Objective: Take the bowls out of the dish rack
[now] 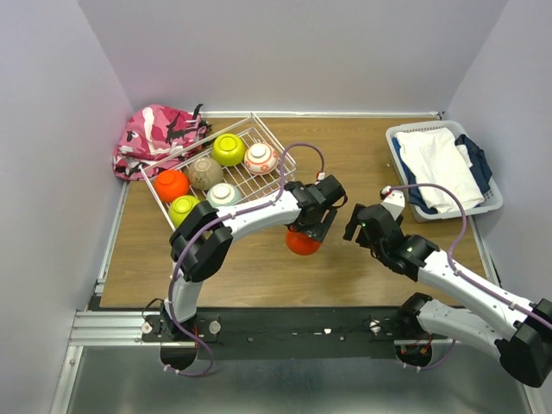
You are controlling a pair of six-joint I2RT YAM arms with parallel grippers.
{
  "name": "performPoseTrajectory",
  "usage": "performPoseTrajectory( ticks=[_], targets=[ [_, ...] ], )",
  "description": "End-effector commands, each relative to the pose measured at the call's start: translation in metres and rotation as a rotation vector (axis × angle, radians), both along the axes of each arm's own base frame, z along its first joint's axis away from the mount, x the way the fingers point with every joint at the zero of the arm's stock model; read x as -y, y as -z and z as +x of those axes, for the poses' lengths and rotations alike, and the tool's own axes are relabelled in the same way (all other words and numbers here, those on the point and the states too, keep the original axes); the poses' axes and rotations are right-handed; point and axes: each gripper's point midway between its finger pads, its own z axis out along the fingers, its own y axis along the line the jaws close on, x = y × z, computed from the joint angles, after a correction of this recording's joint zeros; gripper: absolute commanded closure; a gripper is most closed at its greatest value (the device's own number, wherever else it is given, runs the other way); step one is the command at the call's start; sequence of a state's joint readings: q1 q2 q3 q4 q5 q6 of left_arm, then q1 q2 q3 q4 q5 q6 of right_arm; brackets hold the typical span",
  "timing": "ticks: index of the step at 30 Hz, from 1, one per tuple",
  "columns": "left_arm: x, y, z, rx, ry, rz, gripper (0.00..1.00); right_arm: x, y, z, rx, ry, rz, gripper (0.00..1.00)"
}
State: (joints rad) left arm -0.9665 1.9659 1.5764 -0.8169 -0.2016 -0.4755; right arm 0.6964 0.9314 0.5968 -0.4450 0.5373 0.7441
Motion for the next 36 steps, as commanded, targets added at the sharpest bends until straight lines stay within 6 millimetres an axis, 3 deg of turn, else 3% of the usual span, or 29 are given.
performPoseTrajectory(
  ticks=[1, 10, 20, 26, 36],
  targets=[
    [-0.003, 0.0, 0.007, 0.039, 0.003, 0.053, 0.13, 0.0, -0.002, 0.004, 0.026, 0.021, 0.025, 0.12],
    [0.003, 0.0, 0.006, 0.03, 0.014, 0.031, 0.23, -0.004, -0.003, 0.003, 0.031, 0.0, 0.04, 0.12],
    [0.006, -0.005, 0.005, -0.01, 0.017, -0.034, 0.5, -0.013, -0.003, 0.003, 0.028, -0.039, 0.075, 0.12],
    [0.002, -0.014, 0.008, -0.01, 0.001, -0.085, 0.67, -0.036, -0.004, 0.0, 0.021, -0.112, 0.176, 0.12],
    [-0.016, -0.029, 0.018, 0.006, -0.067, -0.218, 0.82, -0.068, 0.001, -0.001, -0.015, -0.155, 0.4, 0.04]
  ],
)
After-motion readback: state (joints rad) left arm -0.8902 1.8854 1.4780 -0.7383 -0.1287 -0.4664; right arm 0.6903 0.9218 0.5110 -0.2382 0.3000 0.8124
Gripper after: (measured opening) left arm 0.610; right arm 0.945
